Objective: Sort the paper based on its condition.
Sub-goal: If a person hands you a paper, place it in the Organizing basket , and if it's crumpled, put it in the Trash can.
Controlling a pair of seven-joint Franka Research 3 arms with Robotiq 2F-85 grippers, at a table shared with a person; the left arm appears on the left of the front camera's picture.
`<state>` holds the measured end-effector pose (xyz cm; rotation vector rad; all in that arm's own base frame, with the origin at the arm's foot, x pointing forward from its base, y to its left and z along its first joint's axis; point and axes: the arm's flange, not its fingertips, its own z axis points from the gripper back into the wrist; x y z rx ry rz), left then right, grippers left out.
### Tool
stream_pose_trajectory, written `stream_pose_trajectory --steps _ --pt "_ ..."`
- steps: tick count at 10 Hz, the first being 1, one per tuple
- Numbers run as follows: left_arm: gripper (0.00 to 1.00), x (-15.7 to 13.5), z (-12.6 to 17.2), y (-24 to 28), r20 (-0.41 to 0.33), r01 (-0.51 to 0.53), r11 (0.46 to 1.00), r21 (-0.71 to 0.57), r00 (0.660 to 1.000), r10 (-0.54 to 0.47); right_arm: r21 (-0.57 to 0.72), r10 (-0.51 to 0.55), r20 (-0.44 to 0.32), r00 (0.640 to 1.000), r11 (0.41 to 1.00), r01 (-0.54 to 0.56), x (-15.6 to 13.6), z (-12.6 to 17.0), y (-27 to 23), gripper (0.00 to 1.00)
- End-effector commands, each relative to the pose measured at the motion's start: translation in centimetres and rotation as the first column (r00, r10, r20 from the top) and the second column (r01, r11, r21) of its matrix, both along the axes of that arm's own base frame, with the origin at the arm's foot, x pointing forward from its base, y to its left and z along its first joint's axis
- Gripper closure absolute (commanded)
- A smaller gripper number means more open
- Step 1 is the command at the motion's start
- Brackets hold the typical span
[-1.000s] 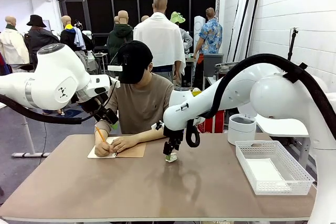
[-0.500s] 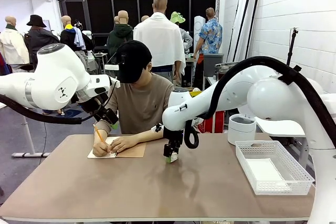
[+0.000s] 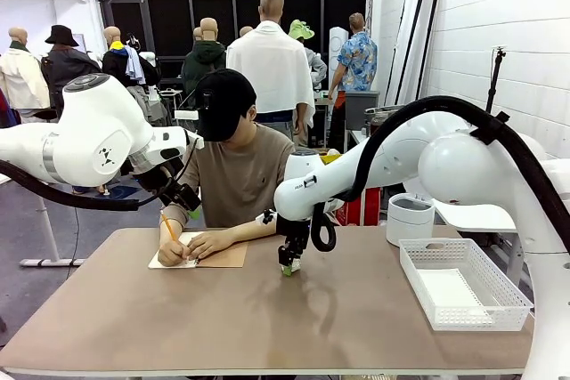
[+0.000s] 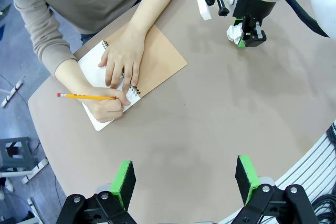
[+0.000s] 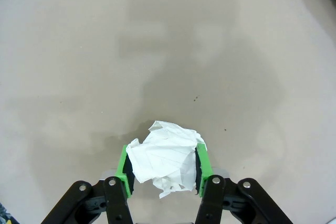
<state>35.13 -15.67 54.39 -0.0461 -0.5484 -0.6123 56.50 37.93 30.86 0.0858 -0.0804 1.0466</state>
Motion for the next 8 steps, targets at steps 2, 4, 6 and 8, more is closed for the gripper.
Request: stream_pose_trajectory --steps 2,4,6,8 --pt "0.00 0.1 0.0 0.2 0.003 0.001 1.000 0.007 1.000 -0.001 -0.030 -0.008 0.009 1.000 1.000 0.009 0.1 0.6 0.0 0.46" --pt "0.00 0.1 0.0 0.2 0.003 0.001 1.000 0.007 1.000 -0.001 -0.024 -0.090 0.014 0.996 0.996 0.091 -0.3 4.4 -1.9 0.46" --pt "0.00 0.1 0.0 0.2 0.003 0.001 1.000 0.007 1.000 -0.001 0.011 -0.295 0.083 0.952 0.955 0.295 0.7 10.8 -7.1 0.46" --pt "0.00 0.1 0.0 0.2 0.003 0.001 1.000 0.007 1.000 -0.001 0.035 -0.480 0.133 0.867 0.876 0.480 2.6 15.0 -12.7 0.46"
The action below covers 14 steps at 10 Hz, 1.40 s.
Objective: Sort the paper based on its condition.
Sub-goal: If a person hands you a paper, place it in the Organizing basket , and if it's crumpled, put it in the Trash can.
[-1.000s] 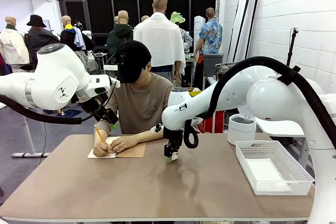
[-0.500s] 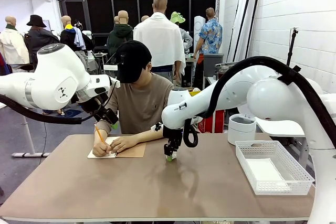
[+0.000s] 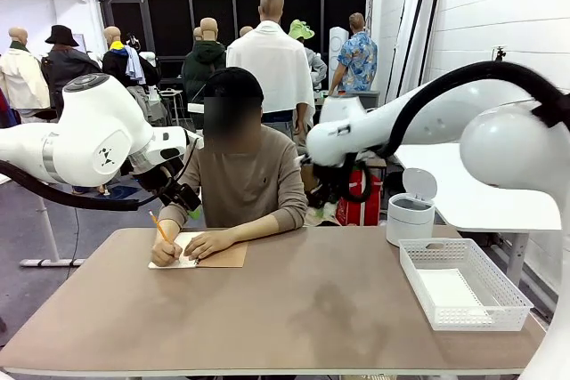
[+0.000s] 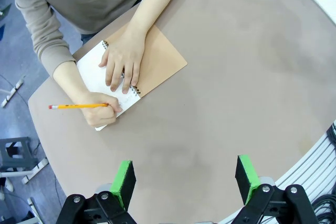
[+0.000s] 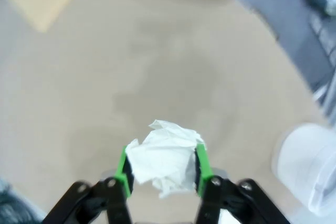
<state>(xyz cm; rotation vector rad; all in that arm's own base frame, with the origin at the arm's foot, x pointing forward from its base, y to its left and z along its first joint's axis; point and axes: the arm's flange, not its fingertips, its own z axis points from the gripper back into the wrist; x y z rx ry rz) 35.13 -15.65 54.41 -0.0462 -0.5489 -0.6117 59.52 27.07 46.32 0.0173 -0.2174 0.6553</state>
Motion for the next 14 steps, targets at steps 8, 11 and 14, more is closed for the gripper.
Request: stream_pose_trajectory --steps 8,11,14 --pt "0.00 0.1 0.0 0.2 0.002 0.002 1.000 0.007 1.000 -0.002 0.019 -0.397 0.023 0.918 0.918 0.396 3.6 2.8 -13.4 0.46" --pt "0.00 0.1 0.0 0.2 0.002 0.002 1.000 0.007 1.000 -0.002 0.026 -0.418 0.023 0.908 0.908 0.417 3.6 2.8 -13.4 0.46" --pt "0.00 0.1 0.0 0.2 0.002 0.002 1.000 0.007 1.000 -0.002 0.076 -0.673 0.120 0.730 0.740 0.669 5.3 2.6 -14.6 0.46"
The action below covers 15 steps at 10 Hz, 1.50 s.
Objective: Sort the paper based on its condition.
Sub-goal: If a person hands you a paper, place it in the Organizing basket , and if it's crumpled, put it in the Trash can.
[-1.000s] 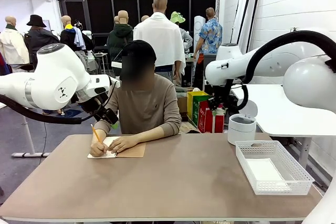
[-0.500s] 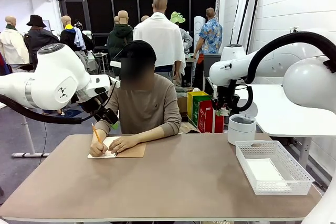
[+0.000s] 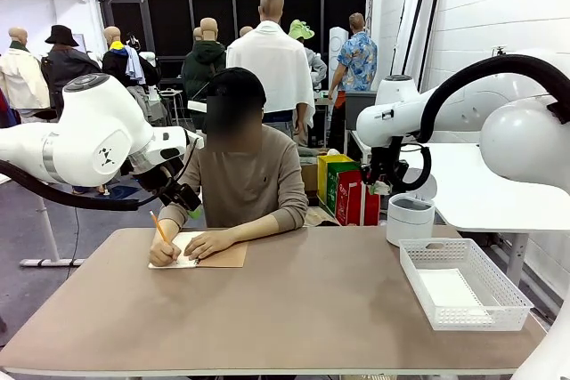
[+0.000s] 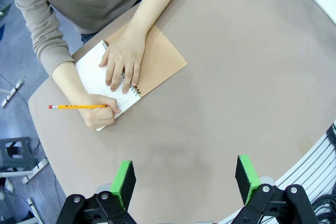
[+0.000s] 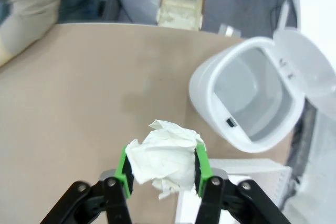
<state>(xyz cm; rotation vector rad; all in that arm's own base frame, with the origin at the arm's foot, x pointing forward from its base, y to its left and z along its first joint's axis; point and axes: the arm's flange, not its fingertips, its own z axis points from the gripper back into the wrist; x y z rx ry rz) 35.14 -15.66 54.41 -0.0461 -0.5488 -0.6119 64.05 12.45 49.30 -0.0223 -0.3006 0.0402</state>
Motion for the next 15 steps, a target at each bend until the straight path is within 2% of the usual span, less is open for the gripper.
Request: stream_pose_trajectory --steps 1,2,4,9,11,13,15 --pt "0.00 0.1 0.0 0.2 0.003 0.001 1.000 0.007 1.000 -0.002 -0.033 -0.171 0.057 0.984 0.984 0.173 1.0 -0.4 -0.6 0.46" --pt "0.00 0.1 0.0 0.2 0.003 0.001 1.000 0.007 1.000 -0.002 -0.033 -0.248 0.072 0.966 0.968 0.251 1.5 -0.8 -1.3 0.46" --pt "0.00 0.1 0.0 0.2 0.003 0.001 1.000 0.007 1.000 -0.002 -0.030 -0.328 0.042 0.944 0.944 0.329 1.9 -1.3 -2.4 0.46" --pt "0.00 0.1 0.0 0.2 0.003 0.001 1.000 0.007 1.000 -0.002 -0.021 -0.472 0.059 0.880 0.880 0.474 3.3 -2.8 -5.2 0.46" --pt "0.00 0.1 0.0 0.2 0.003 0.001 1.000 0.007 1.000 -0.002 -0.006 -0.487 0.113 0.866 0.871 0.490 4.4 -3.5 -6.0 0.46" --pt "0.00 0.1 0.0 0.2 0.003 0.001 1.000 0.007 1.000 -0.002 0.003 -0.465 0.141 0.874 0.883 0.469 5.3 -4.3 -6.2 0.46" --pt "0.00 0.1 0.0 0.2 0.003 0.001 1.000 0.007 1.000 -0.002 -0.008 -0.471 0.133 0.872 0.879 0.476 5.6 -4.9 -6.2 0.46"
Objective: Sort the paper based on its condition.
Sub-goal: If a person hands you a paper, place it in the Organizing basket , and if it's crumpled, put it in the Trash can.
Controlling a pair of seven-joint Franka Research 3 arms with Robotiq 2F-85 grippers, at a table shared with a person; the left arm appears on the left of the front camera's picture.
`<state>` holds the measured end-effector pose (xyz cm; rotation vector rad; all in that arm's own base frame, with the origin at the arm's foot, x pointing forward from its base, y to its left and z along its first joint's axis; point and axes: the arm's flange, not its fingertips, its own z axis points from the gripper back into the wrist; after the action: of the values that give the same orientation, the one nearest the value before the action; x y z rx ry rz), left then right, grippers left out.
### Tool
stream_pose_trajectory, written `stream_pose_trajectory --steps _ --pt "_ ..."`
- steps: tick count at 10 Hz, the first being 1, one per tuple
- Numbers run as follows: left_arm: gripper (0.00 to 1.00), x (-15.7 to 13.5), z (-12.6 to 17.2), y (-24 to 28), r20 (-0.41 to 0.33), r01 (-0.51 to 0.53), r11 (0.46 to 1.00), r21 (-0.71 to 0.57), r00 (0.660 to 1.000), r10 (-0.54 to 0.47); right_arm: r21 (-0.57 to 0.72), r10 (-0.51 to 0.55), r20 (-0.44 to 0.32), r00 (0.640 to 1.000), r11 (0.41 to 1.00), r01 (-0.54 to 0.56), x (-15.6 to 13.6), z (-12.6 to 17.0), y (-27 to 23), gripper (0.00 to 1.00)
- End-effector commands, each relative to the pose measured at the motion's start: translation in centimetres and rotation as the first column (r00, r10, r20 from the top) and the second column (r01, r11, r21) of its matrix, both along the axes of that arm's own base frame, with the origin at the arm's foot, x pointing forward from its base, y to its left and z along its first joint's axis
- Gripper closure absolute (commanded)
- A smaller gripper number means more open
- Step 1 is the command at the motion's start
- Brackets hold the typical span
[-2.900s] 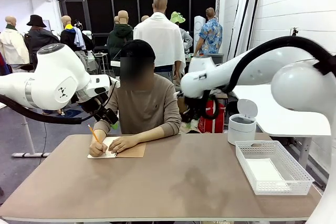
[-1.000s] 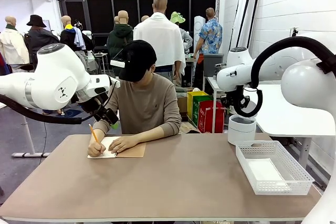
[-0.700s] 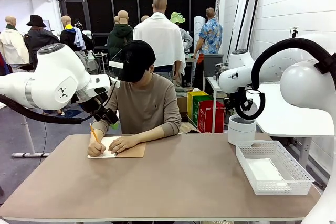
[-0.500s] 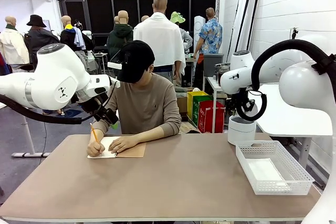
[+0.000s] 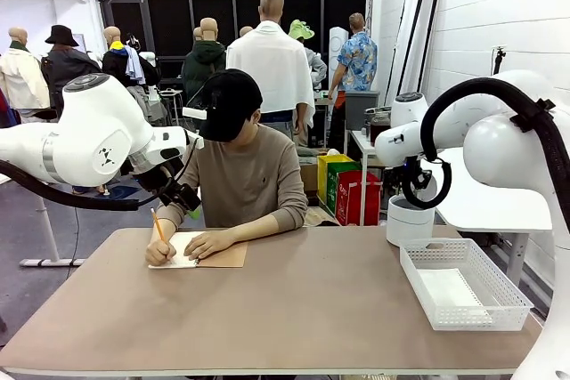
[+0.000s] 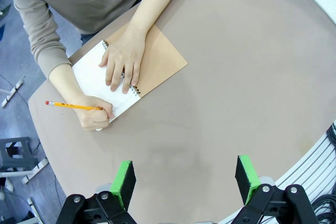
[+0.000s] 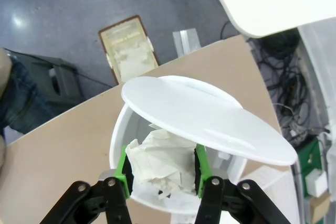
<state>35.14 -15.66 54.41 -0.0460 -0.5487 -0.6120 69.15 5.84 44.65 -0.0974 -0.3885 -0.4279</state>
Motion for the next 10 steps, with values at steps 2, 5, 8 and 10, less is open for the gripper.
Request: stream_pose_trajectory --steps 2,5,8,10 --pt "0.00 0.1 0.0 0.2 0.003 0.001 1.000 0.007 1.000 -0.001 -0.033 -0.043 -0.003 0.999 0.999 0.042 0.5 -0.2 0.5 0.46" --pt "0.00 0.1 0.0 0.2 0.003 0.001 1.000 0.007 1.000 -0.001 -0.036 -0.082 -0.051 0.995 0.996 0.080 -0.3 0.4 0.5 0.00" --pt "0.00 0.1 0.0 0.2 0.003 0.001 1.000 0.007 1.000 -0.001 -0.032 -0.078 -0.053 0.996 0.997 0.077 -0.7 1.0 0.5 0.00" --pt "0.00 0.1 0.0 0.2 0.003 0.001 1.000 0.007 1.000 -0.001 -0.015 -0.072 -0.065 0.995 0.997 0.071 -0.9 1.6 0.5 0.00"
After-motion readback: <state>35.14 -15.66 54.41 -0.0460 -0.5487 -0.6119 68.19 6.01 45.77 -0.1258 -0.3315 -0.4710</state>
